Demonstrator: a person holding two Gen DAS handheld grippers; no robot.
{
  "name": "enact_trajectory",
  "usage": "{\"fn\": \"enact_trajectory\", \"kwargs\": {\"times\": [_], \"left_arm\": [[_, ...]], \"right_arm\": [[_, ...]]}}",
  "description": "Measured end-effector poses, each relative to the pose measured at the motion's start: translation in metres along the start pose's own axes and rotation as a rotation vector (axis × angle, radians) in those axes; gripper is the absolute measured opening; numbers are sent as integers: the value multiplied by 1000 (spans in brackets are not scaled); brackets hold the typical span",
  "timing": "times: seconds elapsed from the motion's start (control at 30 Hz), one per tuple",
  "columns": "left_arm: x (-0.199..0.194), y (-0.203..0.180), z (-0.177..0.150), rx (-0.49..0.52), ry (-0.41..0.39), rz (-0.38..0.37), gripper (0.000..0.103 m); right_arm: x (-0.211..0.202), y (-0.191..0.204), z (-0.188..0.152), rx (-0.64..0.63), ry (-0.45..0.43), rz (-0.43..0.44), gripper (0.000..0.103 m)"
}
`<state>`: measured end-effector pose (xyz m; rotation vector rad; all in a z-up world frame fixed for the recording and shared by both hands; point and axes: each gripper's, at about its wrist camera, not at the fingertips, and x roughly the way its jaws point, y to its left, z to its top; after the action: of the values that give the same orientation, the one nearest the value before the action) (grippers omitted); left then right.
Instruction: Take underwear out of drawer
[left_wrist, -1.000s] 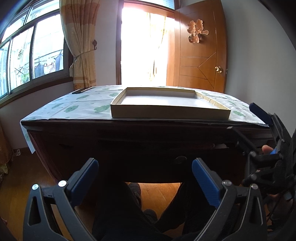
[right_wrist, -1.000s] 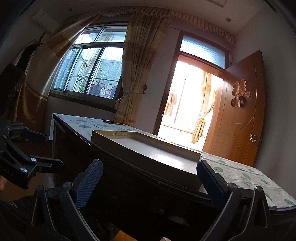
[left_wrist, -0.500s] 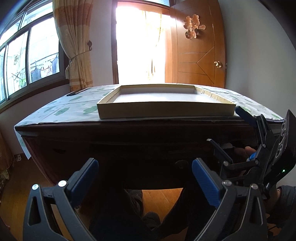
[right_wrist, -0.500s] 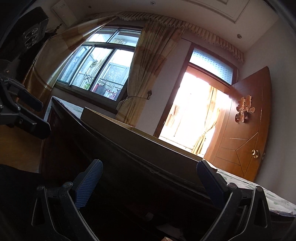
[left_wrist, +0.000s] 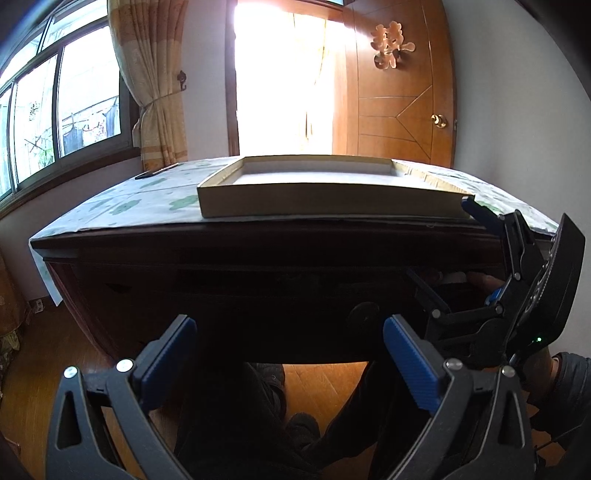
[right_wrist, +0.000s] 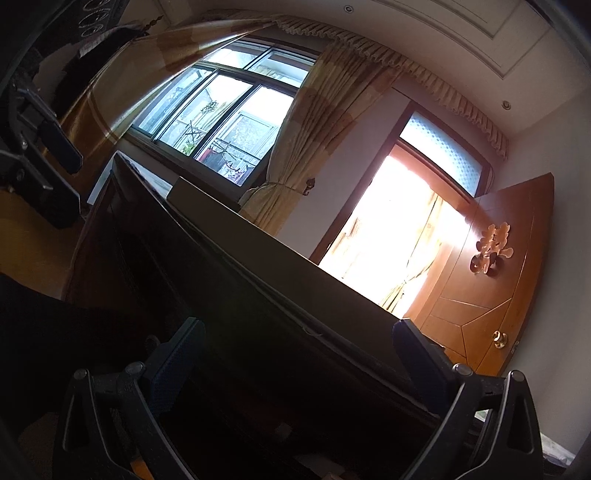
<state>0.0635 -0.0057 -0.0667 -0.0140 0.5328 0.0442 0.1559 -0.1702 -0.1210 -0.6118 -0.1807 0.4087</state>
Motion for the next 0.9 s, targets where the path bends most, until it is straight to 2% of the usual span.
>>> {"fn": "enact_trajectory", "kwargs": {"times": [0.37, 0.9], "left_arm": [[-9, 4, -6, -2, -4, -5, 103], [-15, 4, -6, 4, -19, -4, 103]], "right_arm": [[-8, -7, 4, 3, -8, 4, 102], [-17, -6, 11, 64, 25, 12, 102]]}}
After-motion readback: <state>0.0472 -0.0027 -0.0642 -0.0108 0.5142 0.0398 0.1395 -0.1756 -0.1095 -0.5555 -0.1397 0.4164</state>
